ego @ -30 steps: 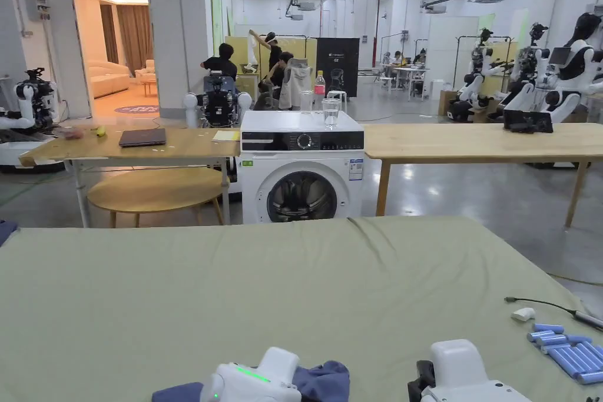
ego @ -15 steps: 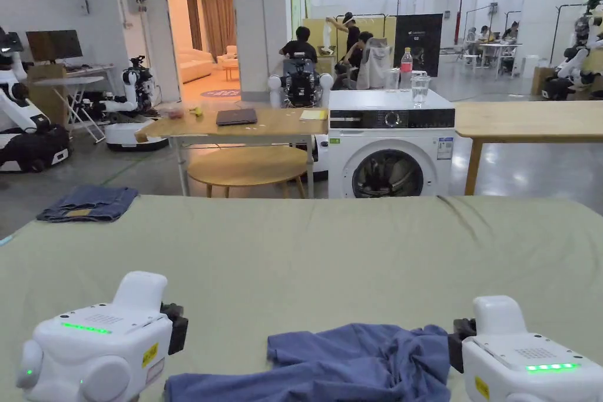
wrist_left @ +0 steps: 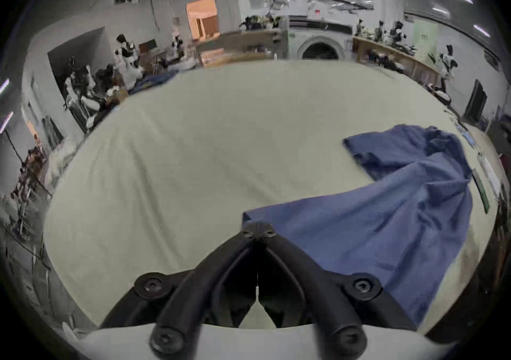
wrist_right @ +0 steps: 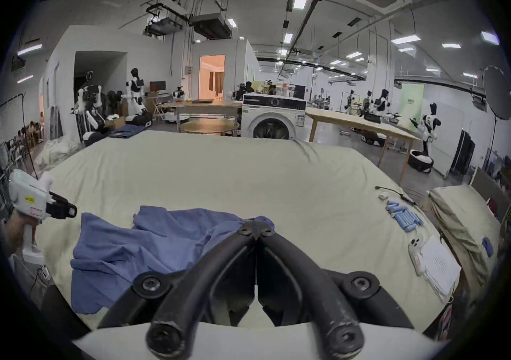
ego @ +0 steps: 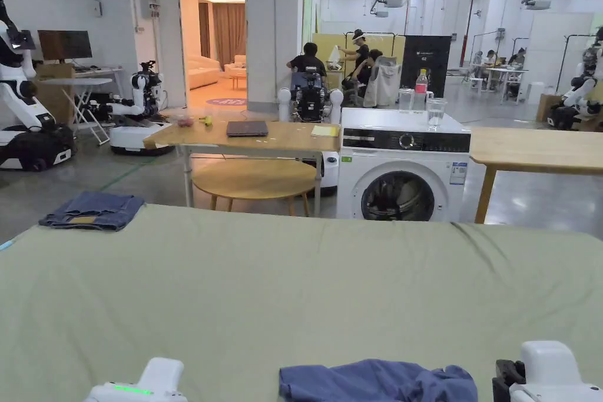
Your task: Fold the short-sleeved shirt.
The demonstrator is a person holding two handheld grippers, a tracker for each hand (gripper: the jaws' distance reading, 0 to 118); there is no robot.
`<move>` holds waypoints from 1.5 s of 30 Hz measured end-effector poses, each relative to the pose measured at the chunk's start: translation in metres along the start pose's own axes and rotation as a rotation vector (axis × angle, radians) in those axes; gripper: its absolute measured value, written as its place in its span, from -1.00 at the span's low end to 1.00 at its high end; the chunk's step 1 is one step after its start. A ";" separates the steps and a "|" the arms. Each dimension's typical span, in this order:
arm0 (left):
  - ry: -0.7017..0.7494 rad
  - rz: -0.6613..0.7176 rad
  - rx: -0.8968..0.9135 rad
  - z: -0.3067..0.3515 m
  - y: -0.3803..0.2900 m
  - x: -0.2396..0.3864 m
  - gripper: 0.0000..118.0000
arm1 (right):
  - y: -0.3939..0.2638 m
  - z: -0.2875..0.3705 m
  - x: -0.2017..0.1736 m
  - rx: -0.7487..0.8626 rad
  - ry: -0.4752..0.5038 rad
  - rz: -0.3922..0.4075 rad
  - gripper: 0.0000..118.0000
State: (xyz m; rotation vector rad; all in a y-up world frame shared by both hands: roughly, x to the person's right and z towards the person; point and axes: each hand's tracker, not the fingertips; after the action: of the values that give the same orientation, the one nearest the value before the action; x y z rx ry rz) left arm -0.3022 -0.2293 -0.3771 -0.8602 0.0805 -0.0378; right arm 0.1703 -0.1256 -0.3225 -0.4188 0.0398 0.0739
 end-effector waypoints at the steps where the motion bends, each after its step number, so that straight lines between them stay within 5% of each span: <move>1: 0.003 0.015 -0.021 -0.010 0.000 -0.002 -1.00 | 0.001 -0.001 0.002 -0.005 -0.003 0.000 -1.00; 2: -0.007 0.018 -0.018 -0.023 0.001 -0.004 -1.00 | 0.002 -0.003 0.004 -0.011 -0.006 0.003 -1.00; 3: -0.010 0.020 -0.040 -0.030 0.003 -0.003 -0.68 | 0.002 -0.005 0.004 -0.015 -0.015 0.009 -1.00; 4: -0.015 0.019 -0.062 -0.038 0.004 -0.003 0.33 | 0.003 -0.007 0.006 -0.019 -0.021 0.018 -1.00; 5: -0.034 0.020 -0.082 -0.045 0.004 -0.002 0.92 | 0.004 -0.010 0.007 -0.024 -0.023 0.027 -1.00; 6: -0.039 0.016 -0.098 -0.052 0.003 0.000 0.99 | 0.005 -0.015 0.010 -0.032 -0.031 0.032 -1.00; 9: 0.002 0.001 -0.112 -0.061 0.002 0.010 0.92 | 0.007 -0.032 0.015 -0.065 -0.038 0.028 -1.00; 12: -0.046 -0.014 -0.123 -0.062 -0.001 0.015 0.50 | 0.007 -0.060 0.023 -0.132 -0.023 -0.006 -1.00; 15: -0.065 -0.078 -0.055 -0.043 0.000 0.026 -1.00 | 0.007 -0.100 0.031 -0.221 -0.016 -0.018 -1.00; 18: -0.071 -0.080 0.021 -0.020 0.007 0.029 -1.00 | 0.005 -0.147 0.039 -0.318 -0.016 -0.053 -0.93; 21: -0.083 -0.082 0.053 -0.002 0.016 0.030 -1.00 | 0.004 -0.195 0.048 -0.461 0.033 -0.152 0.82; 22: -0.086 -0.079 0.056 0.000 0.018 0.029 -1.00 | 0.001 -0.207 0.050 -0.500 0.045 -0.197 1.00; 27: -0.087 -0.076 0.052 -0.002 0.022 0.024 -1.00 | -0.024 -0.230 0.049 -0.569 0.038 -0.300 0.98; 28: -0.088 -0.074 0.043 -0.005 0.023 0.024 -1.00 | -0.030 -0.234 0.050 -0.649 0.070 -0.338 0.56; 30: -0.092 -0.065 0.023 -0.010 0.020 0.022 -1.00 | -0.039 -0.235 0.049 -0.732 0.097 -0.412 -0.93; 37: -0.067 -0.077 0.045 -0.008 0.042 0.007 -1.00 | 0.027 -0.175 0.044 -0.398 0.066 -0.321 -0.93; 45: 0.060 -0.097 0.294 0.057 0.159 -0.018 -1.00 | 0.159 -0.101 0.038 -0.036 0.058 -0.154 -0.93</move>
State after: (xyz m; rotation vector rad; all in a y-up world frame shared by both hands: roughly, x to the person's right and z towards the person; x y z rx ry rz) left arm -0.3151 -0.0815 -0.4603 -0.5685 0.0875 -0.1627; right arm 0.1935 -0.0193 -0.4817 -0.4586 0.0630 -0.0897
